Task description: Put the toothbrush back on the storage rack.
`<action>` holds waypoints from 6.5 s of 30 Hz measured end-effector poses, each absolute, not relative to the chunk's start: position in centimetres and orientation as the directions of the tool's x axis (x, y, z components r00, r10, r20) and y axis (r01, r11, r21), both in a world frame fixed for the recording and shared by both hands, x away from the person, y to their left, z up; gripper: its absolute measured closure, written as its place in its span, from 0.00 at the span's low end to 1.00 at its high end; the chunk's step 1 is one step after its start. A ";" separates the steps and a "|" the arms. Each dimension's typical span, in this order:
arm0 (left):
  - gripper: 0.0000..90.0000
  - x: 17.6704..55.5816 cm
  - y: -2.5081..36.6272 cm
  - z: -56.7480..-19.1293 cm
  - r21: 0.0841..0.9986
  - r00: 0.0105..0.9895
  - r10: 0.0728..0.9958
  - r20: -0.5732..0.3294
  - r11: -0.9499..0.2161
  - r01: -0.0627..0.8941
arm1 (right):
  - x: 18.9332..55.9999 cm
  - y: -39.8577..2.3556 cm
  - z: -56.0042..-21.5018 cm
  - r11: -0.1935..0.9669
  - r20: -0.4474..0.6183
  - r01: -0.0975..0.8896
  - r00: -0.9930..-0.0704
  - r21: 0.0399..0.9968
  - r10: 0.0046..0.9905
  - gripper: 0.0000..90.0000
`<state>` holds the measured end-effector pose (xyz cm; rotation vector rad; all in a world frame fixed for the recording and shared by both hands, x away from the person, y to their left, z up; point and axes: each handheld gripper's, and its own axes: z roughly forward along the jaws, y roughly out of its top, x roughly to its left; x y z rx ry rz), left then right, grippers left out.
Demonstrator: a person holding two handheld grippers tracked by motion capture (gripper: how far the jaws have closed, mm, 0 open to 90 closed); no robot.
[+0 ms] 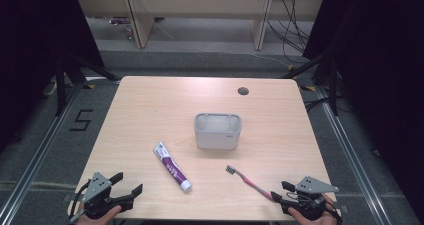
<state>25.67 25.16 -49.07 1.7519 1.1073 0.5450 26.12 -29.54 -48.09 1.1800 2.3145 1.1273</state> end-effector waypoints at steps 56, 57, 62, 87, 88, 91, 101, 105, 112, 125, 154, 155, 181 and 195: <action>0.20 25.7 25.0 -49.1 0.890 0.498 0.859 -0.115 -0.133 0.436 | 30.9 -22.3 -47.6 0.528 0.042 0.456 -0.783 0.716 0.620 1.00; 0.20 25.9 25.1 -49.1 0.898 0.520 0.848 -0.102 -0.147 0.415 | 31.2 -22.1 -47.6 0.538 0.032 0.448 -0.788 0.714 0.615 1.00; 0.20 25.7 25.1 -49.1 0.889 0.496 0.861 -0.113 -0.136 0.438 | 32.4 -21.0 -48.1 0.568 0.019 0.436 -0.804 0.699 0.594 1.00; 0.20 25.7 25.1 -49.0 0.889 0.499 0.859 -0.110 -0.139 0.436 | 35.6 -18.2 -49.1 0.661 -0.028 0.435 -0.823 0.611 0.568 1.00; 0.20 25.7 25.1 -49.0 0.889 0.499 0.859 -0.111 -0.138 0.436 | 35.7 -18.2 -49.2 0.661 -0.038 0.430 -0.821 0.614 0.569 1.00; 0.20 25.7 25.1 -49.0 0.888 0.498 0.860 -0.108 -0.141 0.437 | 35.7 -18.0 -49.3 0.657 -0.032 0.447 -0.813 0.607 0.582 1.00; 0.20 25.9 25.1 -49.1 0.897 0.519 0.849 -0.103 -0.146 0.417 | 36.2 -18.5 -49.3 0.669 -0.032 0.467 -0.806 0.579 0.590 1.00; 0.20 25.8 25.1 -49.1 0.893 0.507 0.855 -0.108 -0.141 0.428 | 36.5 -18.8 -49.4 0.674 -0.048 0.465 -0.802 0.574 0.595 1.00; 0.20 25.7 25.1 -49.0 0.889 0.498 0.860 -0.110 -0.139 0.437 | 36.9 -19.5 -49.4 0.650 -0.038 0.502 -0.774 0.571 0.632 1.00; 0.20 25.8 25.1 -49.1 0.896 0.520 0.849 -0.099 -0.152 0.418 | 38.0 -22.1 -49.5 0.592 -0.030 0.540 -0.723 0.598 0.690 1.00; 0.21 25.7 25.0 -49.0 0.893 0.514 0.852 -0.095 -0.155 0.422 | 38.3 -29.2 -49.3 0.490 0.001 0.666 -0.594 0.562 0.805 1.00; 0.21 25.7 25.0 -49.0 0.892 0.512 0.853 -0.097 -0.154 0.425 | 38.2 -29.5 -49.1 0.498 -0.004 0.668 -0.595 0.553 0.803 1.00; 0.21 25.7 25.0 -49.0 0.893 0.510 0.855 -0.096 -0.153 0.424 | 35.4 -32.2 -47.0 0.414 0.002 0.706 -0.507 0.574 0.862 0.85; 0.21 25.7 25.0 -49.0 0.893 0.511 0.854 -0.092 -0.156 0.422 | 33.5 -31.3 -46.5 0.371 0.016 0.785 -0.436 0.496 0.900 0.62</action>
